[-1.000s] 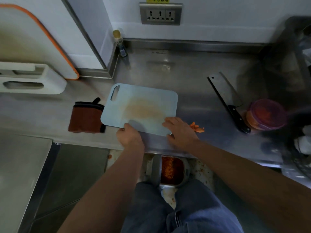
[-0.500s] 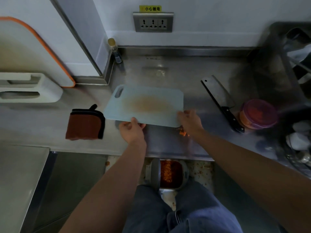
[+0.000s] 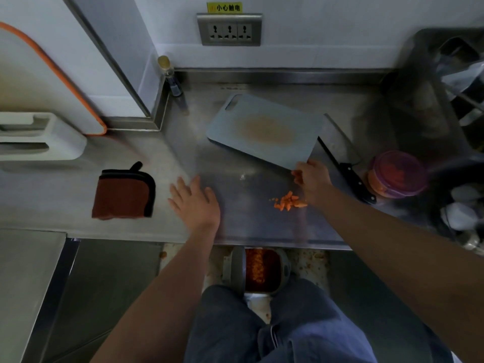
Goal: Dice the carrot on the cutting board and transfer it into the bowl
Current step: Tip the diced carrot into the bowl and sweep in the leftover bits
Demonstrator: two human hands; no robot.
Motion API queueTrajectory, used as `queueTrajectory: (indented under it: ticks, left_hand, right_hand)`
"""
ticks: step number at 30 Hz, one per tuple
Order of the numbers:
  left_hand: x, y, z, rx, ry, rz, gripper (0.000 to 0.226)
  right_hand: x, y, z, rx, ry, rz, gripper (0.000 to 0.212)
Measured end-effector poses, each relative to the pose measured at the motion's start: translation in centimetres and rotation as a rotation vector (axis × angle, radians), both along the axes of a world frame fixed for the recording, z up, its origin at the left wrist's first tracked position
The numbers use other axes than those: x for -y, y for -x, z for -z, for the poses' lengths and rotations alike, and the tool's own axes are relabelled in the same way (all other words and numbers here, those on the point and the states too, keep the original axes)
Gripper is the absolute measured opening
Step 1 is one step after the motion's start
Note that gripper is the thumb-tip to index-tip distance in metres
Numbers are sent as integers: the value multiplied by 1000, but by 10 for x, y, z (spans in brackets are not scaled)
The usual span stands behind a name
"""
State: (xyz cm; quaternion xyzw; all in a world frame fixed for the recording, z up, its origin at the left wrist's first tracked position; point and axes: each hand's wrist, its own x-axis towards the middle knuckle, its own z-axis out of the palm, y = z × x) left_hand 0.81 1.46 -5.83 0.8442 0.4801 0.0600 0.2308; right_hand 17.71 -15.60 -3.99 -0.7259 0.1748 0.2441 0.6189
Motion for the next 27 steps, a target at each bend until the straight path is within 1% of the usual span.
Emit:
queueTrajectory:
  ticks: [3, 5, 8, 11, 12, 14, 15, 17, 19, 21, 22, 24, 25, 27]
  left_hand:
    - [-8, 6, 12, -129, 202, 17, 64]
    - [0, 5, 14, -136, 243, 79, 67]
    - [26, 0, 16, -80, 210, 290, 64]
    - [58, -8, 18, 20, 290, 561, 60]
    - [68, -11, 17, 60, 327, 638, 59]
    - [79, -13, 15, 140, 368, 741, 57]
    - [80, -13, 15, 185, 358, 752, 55]
    - [75, -12, 16, 228, 289, 696, 53]
    - [65, -9, 19, 141, 189, 620, 54]
    - [60, -6, 23, 8, 126, 574, 57]
    - [62, -5, 23, -29, 123, 566, 58]
    - [70, -2, 24, -21, 142, 578, 57]
    - [74, 0, 25, 1, 152, 603, 57]
    - [79, 4, 28, 45, 163, 679, 57]
  right_hand:
    - [2, -4, 8, 37, 49, -39, 17]
    - [3, -4, 12, 58, 84, -70, 17]
    - [7, -2, 16, 103, 136, -119, 22]
    - [15, 3, 17, 221, 249, -259, 21]
    - [19, 4, 17, 273, 294, -295, 25]
    - [29, 10, 13, 348, 375, -301, 33]
    - [37, 14, 10, 375, 402, -282, 33]
    - [55, 28, 10, 452, 425, -299, 38]
    - [71, 42, 19, 524, 463, -442, 47]
    - [75, 55, 36, 539, 573, -642, 54]
    - [72, 61, 44, 535, 633, -711, 57]
    - [63, 75, 49, 542, 698, -779, 66]
    - [60, 80, 48, 566, 697, -809, 70]
    - [60, 89, 47, 633, 614, -859, 78]
